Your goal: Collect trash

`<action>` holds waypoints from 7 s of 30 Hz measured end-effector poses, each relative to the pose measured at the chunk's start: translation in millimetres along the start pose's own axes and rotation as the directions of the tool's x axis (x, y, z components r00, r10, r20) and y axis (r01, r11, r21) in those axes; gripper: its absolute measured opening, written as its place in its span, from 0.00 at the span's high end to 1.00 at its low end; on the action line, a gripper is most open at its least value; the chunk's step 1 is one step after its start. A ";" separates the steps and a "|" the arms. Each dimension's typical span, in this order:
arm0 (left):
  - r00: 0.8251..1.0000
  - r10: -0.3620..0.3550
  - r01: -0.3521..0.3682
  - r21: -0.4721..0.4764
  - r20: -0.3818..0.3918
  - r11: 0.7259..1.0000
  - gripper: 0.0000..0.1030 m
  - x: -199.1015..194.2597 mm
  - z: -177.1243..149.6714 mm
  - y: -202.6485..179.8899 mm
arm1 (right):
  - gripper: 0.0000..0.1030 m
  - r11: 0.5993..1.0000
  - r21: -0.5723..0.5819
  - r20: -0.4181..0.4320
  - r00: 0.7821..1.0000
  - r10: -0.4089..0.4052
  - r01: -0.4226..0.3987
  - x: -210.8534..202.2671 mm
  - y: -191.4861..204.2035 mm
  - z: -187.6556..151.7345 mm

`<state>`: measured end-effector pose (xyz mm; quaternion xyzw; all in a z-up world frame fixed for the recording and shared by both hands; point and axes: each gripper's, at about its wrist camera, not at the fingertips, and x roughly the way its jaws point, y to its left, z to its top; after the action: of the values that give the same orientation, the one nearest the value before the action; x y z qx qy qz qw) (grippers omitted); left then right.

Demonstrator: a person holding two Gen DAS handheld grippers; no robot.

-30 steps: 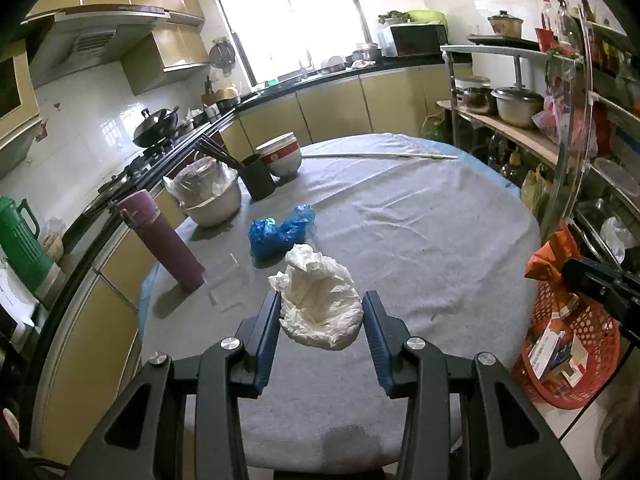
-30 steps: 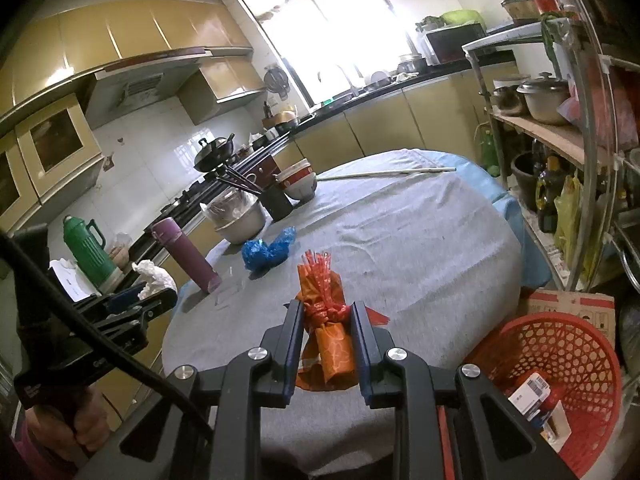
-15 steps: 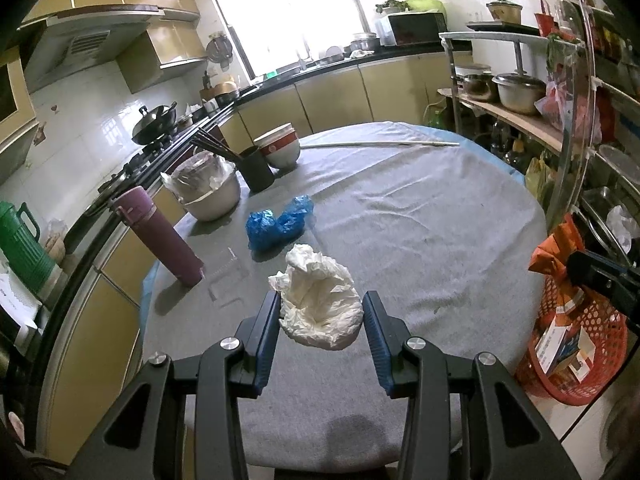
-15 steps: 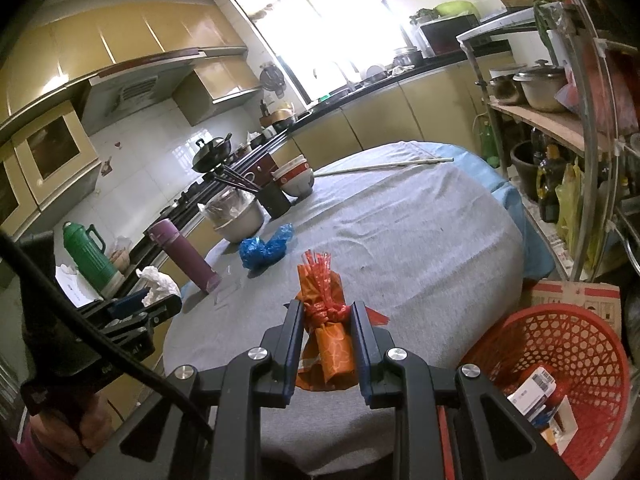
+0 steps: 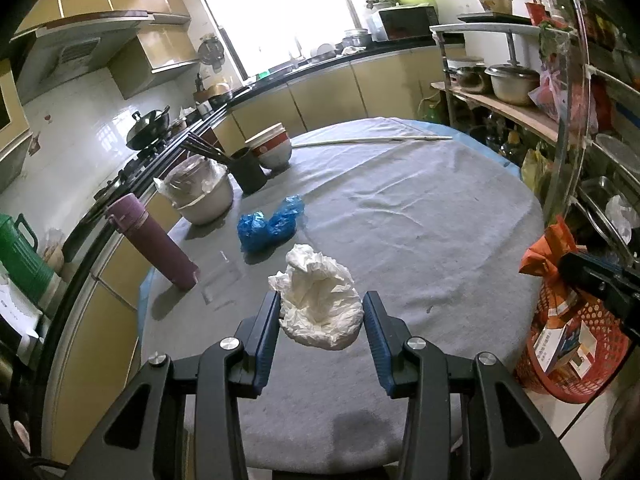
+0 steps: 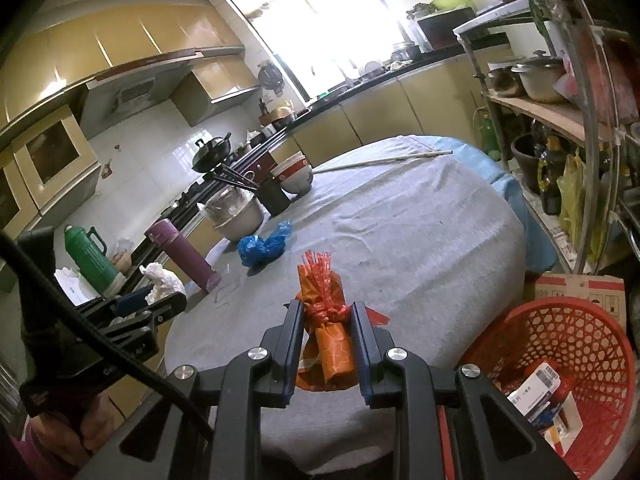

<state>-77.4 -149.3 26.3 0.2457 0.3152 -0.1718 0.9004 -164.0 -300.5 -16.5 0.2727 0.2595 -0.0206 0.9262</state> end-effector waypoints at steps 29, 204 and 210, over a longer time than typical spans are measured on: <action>0.999 -0.022 0.017 0.138 0.034 0.990 0.58 -11.0 16.6 -66.8 | 0.75 0.994 0.101 0.055 0.997 -0.045 0.040 -43.0 -56.0 -7.5; 0.921 -0.224 0.252 0.050 -0.317 0.966 0.28 301.2 8.3 206.0 | 0.63 0.997 -0.042 -0.415 0.909 0.039 -0.062 201.8 64.1 -13.7; 0.911 -0.299 0.278 -0.110 -0.285 0.954 0.38 285.4 -4.2 214.5 | 0.63 0.991 -0.122 -0.373 0.928 -0.003 -0.046 192.6 74.8 -17.3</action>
<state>232.0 -15.1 -91.0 0.1891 0.4859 -0.2531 0.8149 7.8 -208.0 -86.6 0.2143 0.4284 0.0583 0.8759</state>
